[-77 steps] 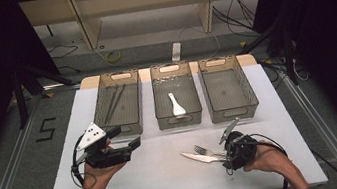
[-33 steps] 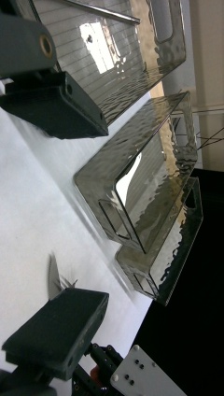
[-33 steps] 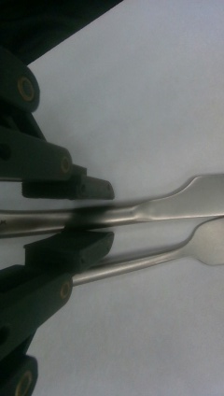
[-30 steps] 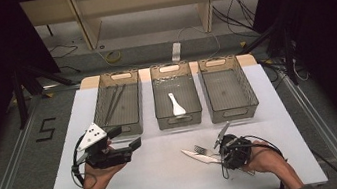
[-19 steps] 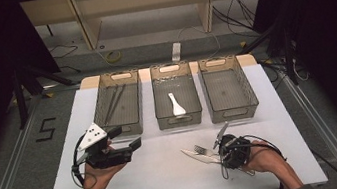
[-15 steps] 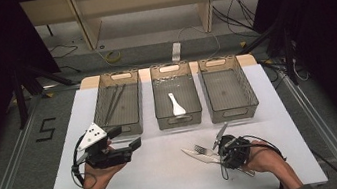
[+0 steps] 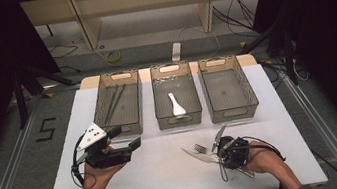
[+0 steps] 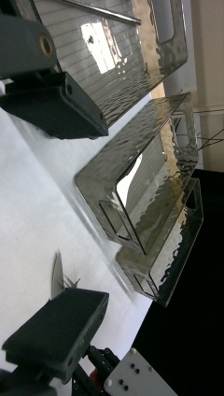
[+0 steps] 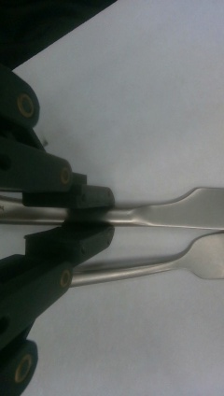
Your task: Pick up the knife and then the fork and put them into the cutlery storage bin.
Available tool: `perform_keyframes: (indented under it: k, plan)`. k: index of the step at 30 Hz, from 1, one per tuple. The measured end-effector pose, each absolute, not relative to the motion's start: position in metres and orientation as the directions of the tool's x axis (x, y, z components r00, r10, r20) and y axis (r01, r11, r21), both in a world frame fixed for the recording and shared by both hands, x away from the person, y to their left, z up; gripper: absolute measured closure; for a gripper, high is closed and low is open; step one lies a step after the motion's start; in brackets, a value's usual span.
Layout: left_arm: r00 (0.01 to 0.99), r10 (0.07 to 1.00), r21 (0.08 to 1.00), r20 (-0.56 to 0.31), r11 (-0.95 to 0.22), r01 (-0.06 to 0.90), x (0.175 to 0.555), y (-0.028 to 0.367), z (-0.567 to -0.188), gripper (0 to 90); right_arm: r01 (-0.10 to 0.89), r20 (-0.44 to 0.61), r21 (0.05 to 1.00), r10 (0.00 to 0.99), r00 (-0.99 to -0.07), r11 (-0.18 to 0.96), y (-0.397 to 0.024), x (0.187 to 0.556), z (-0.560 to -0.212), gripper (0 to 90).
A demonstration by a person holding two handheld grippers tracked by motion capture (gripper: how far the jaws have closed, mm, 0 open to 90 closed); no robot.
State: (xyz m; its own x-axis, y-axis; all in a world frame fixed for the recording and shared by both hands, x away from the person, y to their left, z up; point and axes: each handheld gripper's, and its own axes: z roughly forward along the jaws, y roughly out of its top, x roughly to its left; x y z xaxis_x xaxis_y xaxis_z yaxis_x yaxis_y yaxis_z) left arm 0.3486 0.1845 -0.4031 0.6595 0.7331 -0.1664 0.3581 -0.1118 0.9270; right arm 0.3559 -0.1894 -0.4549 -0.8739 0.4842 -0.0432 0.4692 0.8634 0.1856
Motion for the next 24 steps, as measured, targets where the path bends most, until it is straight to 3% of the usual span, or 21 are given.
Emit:
perform_keyframes:
  k: [11,24]
  plan:
    - [0.657,0.734,0.927,-0.17,-0.108,0.36,0.349,0.185,-0.403,16.4,0.444,-0.025,0.219,0.459,-0.888,0.869,-0.185,0.352,-0.449,80.7]
    - [0.655,0.736,0.927,-0.17,-0.105,0.359,0.349,0.186,-0.403,16.4,0.496,0.034,0.377,0.524,-0.851,0.782,-0.2,0.354,-0.422,81.0]
